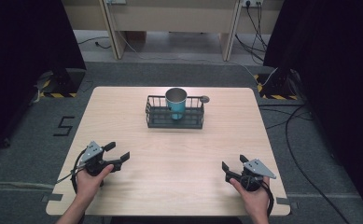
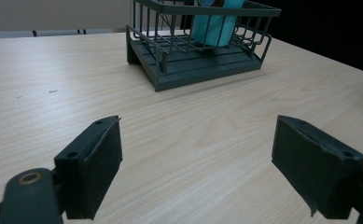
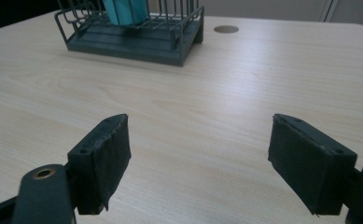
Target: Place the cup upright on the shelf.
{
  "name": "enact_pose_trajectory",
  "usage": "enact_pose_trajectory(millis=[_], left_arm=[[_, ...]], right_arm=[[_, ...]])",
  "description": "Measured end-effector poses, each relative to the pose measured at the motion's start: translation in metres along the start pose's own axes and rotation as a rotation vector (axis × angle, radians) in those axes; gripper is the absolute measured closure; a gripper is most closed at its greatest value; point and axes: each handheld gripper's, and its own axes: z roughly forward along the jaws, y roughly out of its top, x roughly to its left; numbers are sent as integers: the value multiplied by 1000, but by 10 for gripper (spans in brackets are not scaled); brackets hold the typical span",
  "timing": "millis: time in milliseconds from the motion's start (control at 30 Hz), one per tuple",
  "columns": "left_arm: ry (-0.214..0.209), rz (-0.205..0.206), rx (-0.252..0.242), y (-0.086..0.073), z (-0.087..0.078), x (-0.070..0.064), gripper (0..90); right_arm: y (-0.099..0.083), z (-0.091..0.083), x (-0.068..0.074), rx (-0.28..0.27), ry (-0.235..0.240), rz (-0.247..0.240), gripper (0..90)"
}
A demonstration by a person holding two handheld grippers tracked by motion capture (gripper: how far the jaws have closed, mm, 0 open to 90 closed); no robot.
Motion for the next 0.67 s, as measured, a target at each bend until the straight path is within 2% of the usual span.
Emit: enact_pose_trajectory(millis=[100,233,667], left_arm=[[-3,0,-2,0,0,0,156],[-7,-2,-4,1,0,-1,156],[-2,-6,-7,1,0,-1,156]], right_arm=[[1,-3,0,-36,-6,18,220],[2,-6,1,-52,-5,10,221],[1,-13,-1,-56,-15,12,231]])
